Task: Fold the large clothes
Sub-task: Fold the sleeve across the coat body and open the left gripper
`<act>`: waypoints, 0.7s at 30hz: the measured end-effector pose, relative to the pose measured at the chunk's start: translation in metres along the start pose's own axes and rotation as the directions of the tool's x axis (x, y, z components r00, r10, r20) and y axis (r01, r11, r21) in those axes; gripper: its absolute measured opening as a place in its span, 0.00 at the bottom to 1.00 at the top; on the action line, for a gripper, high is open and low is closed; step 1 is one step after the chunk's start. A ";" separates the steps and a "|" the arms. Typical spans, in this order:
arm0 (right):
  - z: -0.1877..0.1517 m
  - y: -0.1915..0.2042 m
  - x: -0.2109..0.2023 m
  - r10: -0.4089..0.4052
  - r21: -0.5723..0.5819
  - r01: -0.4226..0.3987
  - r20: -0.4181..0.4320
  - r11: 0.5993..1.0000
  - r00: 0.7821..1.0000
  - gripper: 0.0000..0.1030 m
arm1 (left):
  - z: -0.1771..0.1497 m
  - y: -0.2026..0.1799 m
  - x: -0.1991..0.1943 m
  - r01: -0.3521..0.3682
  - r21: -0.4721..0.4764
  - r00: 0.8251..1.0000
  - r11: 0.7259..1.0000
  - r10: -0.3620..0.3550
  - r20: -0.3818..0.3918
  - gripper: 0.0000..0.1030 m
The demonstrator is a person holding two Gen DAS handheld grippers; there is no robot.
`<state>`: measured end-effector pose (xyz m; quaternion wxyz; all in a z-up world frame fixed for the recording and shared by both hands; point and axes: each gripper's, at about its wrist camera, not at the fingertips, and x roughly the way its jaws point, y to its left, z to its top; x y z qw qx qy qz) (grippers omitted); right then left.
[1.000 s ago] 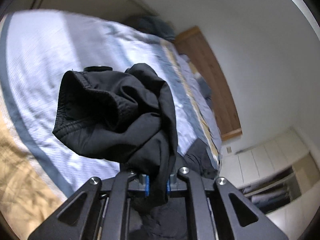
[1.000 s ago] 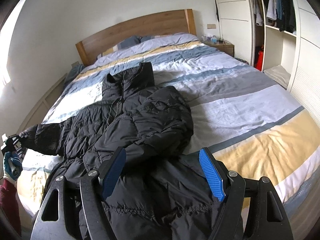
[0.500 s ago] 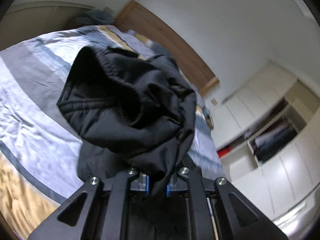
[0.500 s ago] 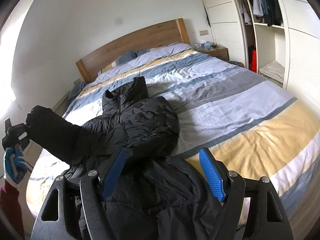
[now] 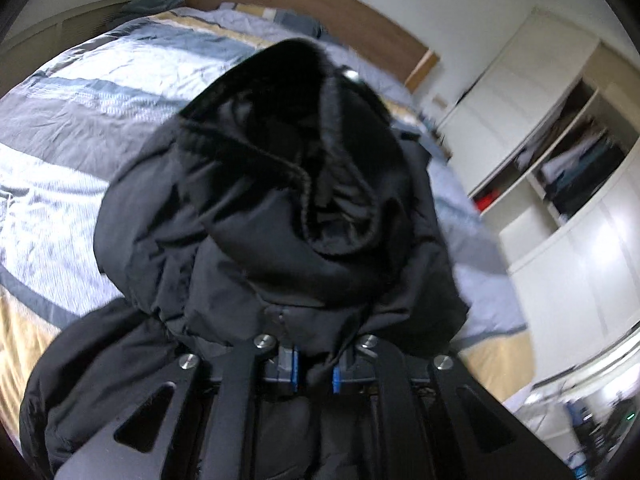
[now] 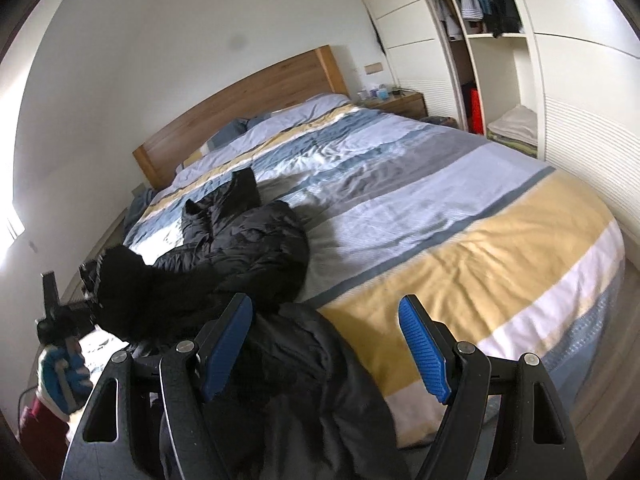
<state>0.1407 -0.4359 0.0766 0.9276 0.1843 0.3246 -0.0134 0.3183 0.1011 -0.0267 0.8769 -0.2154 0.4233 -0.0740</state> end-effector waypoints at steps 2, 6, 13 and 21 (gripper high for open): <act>-0.003 -0.006 -0.003 -0.008 0.009 0.008 -0.003 1.000 1.000 0.73 | -0.012 -0.004 0.016 -0.030 0.026 0.999 0.999 0.031 -0.032 0.10; -0.008 -0.010 -0.005 -0.024 0.009 0.024 -0.016 1.000 1.000 0.73 | -0.038 -0.003 0.035 -0.072 0.060 0.994 0.996 0.077 -0.077 0.13; -0.011 -0.002 -0.011 -0.028 -0.017 0.028 -0.028 0.999 0.999 0.74 | -0.058 0.006 0.038 -0.020 0.060 0.993 0.998 0.027 -0.117 0.28; -0.011 0.036 0.002 0.010 -0.099 -0.016 -0.063 0.995 0.998 0.75 | -0.067 0.006 0.000 0.070 0.070 0.993 0.995 -0.063 -0.099 0.34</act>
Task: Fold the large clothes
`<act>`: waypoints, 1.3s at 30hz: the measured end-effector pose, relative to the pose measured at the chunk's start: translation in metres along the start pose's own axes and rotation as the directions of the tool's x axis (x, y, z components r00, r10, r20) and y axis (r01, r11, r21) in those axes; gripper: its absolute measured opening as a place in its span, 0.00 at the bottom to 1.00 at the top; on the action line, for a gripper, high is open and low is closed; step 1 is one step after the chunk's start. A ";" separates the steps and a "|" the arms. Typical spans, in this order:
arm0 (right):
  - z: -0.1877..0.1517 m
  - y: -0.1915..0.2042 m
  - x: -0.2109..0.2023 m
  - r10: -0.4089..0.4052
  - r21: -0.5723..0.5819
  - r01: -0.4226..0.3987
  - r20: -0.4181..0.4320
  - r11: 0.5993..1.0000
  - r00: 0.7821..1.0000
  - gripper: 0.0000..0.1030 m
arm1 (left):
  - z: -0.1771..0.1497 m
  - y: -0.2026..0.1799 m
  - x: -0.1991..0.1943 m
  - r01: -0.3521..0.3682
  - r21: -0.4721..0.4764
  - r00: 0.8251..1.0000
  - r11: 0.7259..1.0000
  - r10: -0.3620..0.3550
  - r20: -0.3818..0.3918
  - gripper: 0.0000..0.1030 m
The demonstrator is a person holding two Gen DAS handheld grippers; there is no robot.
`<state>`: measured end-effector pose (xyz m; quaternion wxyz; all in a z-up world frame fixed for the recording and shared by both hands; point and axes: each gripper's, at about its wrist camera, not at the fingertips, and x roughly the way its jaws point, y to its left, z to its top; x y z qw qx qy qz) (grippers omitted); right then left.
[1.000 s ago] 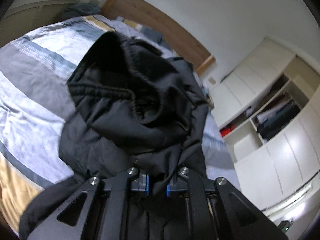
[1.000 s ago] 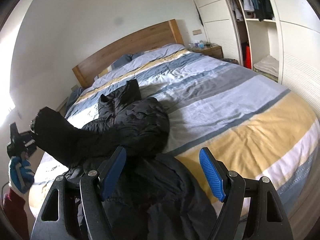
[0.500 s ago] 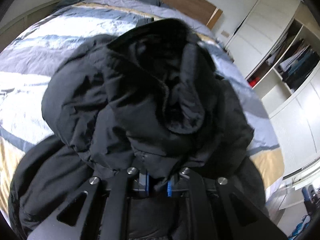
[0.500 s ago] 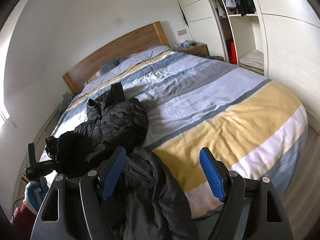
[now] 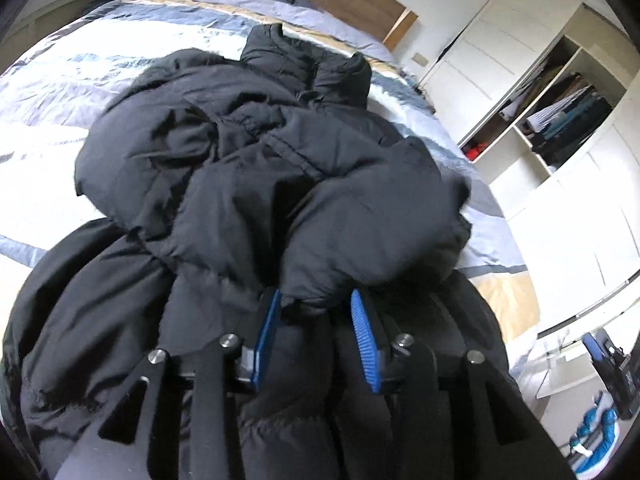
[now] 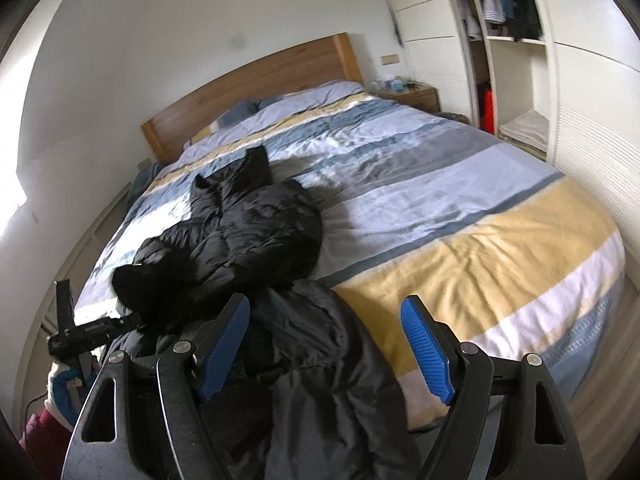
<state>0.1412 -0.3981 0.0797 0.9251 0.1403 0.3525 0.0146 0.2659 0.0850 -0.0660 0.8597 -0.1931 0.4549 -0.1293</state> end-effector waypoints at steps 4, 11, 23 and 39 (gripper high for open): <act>0.006 0.024 0.021 0.031 -0.044 -0.032 -0.030 0.999 0.999 0.75 | 0.005 0.016 -0.031 -0.005 -0.024 0.999 1.000 0.006 0.048 0.34; 0.023 0.102 0.075 0.130 -0.174 -0.146 -0.099 0.974 0.987 0.75 | 0.031 0.070 -0.081 -0.098 -0.084 0.988 0.992 0.107 0.115 0.35; 0.034 0.265 0.151 0.353 -0.370 -0.426 -0.249 0.826 0.902 0.75 | 0.096 0.098 -0.056 -0.185 -0.090 0.974 0.978 0.195 0.111 0.35; -0.022 0.228 0.256 0.201 -0.360 -0.368 -0.424 0.857 0.883 0.75 | 0.082 0.113 0.051 -0.245 -0.064 0.969 0.967 0.245 -0.013 0.38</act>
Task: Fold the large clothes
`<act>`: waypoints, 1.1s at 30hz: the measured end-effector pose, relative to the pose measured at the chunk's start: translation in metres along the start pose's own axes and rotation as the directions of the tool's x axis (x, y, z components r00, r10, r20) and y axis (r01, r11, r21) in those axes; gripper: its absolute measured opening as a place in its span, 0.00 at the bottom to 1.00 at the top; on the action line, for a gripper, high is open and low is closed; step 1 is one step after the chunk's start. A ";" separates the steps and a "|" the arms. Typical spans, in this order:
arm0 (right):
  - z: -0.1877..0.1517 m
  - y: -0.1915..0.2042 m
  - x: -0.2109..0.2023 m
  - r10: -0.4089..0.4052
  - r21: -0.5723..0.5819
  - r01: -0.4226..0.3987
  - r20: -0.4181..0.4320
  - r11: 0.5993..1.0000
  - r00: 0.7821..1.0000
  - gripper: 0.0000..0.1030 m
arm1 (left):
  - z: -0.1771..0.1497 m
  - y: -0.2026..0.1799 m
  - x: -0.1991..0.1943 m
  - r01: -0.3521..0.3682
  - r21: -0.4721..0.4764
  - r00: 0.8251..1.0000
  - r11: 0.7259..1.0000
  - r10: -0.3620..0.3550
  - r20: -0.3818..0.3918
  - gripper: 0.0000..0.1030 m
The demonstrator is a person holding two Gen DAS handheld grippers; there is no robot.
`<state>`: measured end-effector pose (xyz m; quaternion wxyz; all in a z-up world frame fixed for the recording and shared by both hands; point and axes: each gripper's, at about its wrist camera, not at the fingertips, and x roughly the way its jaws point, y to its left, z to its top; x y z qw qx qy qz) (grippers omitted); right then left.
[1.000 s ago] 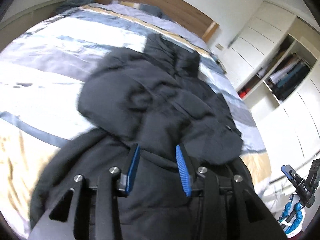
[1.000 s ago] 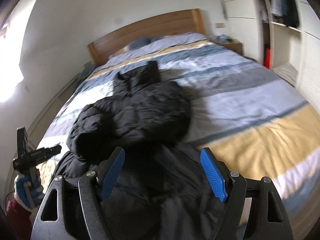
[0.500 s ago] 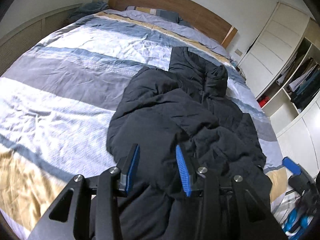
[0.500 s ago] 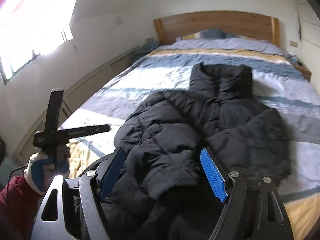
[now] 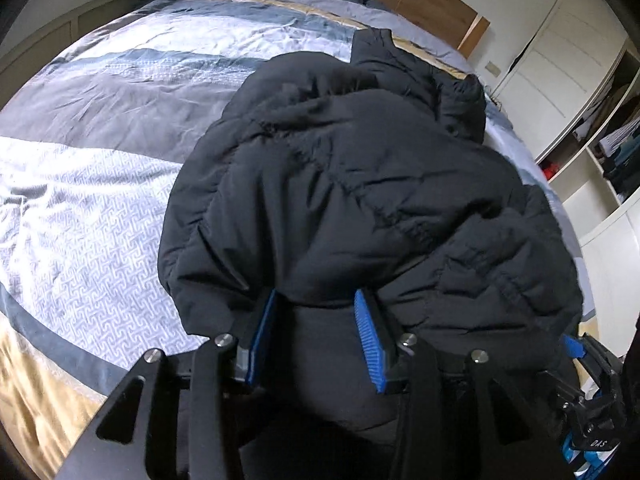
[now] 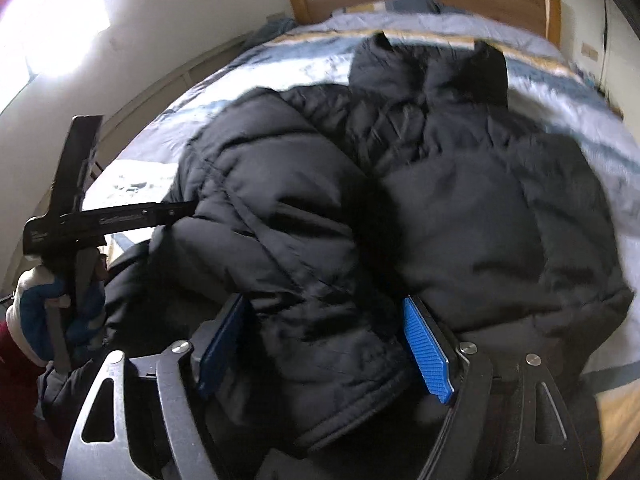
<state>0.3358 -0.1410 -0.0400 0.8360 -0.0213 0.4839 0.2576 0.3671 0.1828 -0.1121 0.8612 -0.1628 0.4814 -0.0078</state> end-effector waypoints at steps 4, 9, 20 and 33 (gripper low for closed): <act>-0.007 -0.004 0.002 0.003 0.014 -0.003 -0.001 1.000 1.000 0.75 | 0.004 -0.008 -0.007 -0.029 0.017 1.000 0.999 0.029 -0.008 0.38; -0.007 -0.006 -0.021 0.011 0.022 -0.012 0.034 1.000 0.999 0.75 | 0.010 -0.026 -0.033 -0.015 0.048 0.999 0.999 0.014 0.035 0.38; -0.018 -0.037 -0.026 -0.103 0.031 0.103 0.011 0.994 0.995 0.75 | -0.024 -0.065 -0.020 0.003 0.056 1.000 0.998 -0.003 -0.008 0.39; -0.027 -0.068 -0.071 -0.099 0.108 0.093 0.057 0.990 0.993 0.75 | 0.008 -0.060 -0.082 -0.001 0.095 0.999 0.995 0.004 -0.038 0.39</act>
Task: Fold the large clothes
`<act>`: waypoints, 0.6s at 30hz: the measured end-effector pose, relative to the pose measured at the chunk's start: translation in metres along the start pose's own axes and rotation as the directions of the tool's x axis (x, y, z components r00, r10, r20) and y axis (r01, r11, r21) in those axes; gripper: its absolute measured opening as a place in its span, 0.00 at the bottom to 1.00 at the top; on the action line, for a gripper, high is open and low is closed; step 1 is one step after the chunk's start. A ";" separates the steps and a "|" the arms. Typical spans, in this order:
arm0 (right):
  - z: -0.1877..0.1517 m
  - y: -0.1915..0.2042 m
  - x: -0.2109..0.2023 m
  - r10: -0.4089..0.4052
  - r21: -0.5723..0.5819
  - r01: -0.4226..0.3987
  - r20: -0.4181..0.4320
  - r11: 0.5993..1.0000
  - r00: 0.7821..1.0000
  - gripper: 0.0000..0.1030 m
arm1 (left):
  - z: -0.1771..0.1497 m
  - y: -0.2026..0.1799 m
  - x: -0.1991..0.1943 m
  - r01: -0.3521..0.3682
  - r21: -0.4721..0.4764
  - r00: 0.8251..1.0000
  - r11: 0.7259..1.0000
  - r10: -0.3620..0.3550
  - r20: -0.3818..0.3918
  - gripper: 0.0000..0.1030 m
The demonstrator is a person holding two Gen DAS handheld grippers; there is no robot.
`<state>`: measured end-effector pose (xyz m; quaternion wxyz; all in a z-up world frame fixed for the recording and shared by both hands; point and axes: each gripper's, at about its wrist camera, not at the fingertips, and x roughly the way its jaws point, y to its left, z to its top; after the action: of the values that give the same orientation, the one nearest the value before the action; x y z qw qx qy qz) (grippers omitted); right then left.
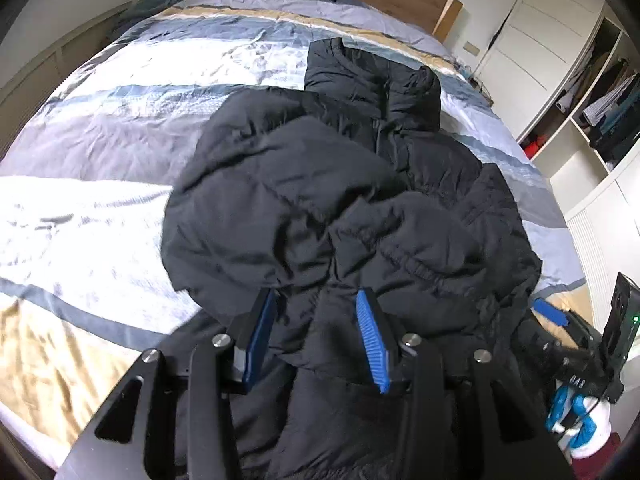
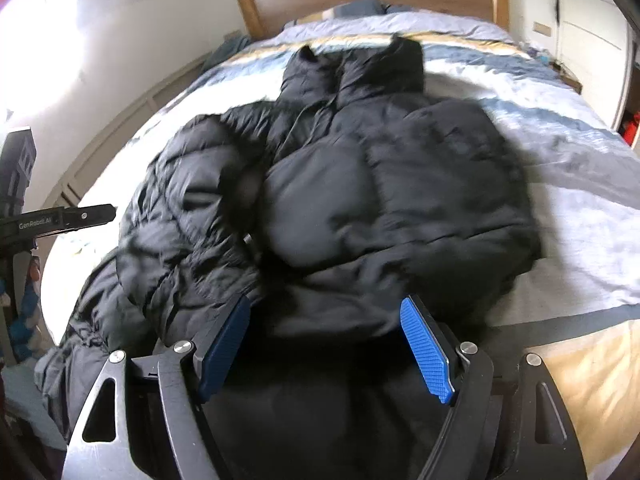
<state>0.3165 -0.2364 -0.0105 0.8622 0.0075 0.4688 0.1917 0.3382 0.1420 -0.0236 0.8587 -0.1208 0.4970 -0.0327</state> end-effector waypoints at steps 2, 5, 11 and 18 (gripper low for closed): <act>0.010 -0.011 -0.013 -0.008 0.006 0.008 0.024 1.000 1.000 0.75 | 0.018 0.004 -0.013 -0.012 0.007 1.000 1.000 0.012 0.016 0.39; 0.037 -0.027 -0.032 -0.025 0.007 0.025 0.067 1.000 0.997 0.75 | 0.060 0.010 -0.039 -0.016 -0.003 0.998 1.000 0.016 0.063 0.47; 0.122 -0.059 -0.058 -0.072 0.008 0.072 0.167 0.997 0.983 0.75 | 0.166 0.017 -0.081 -0.037 -0.014 0.984 0.999 0.039 0.176 0.61; 0.233 -0.101 -0.020 -0.023 0.099 0.000 0.237 0.995 0.971 0.80 | 0.270 0.027 -0.040 -0.021 -0.053 0.981 0.998 0.031 0.192 0.62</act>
<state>0.5285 -0.2978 0.1162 0.9117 0.0703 0.3713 0.1610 0.5492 0.2220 0.1323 0.8997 -0.1387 0.4139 0.0029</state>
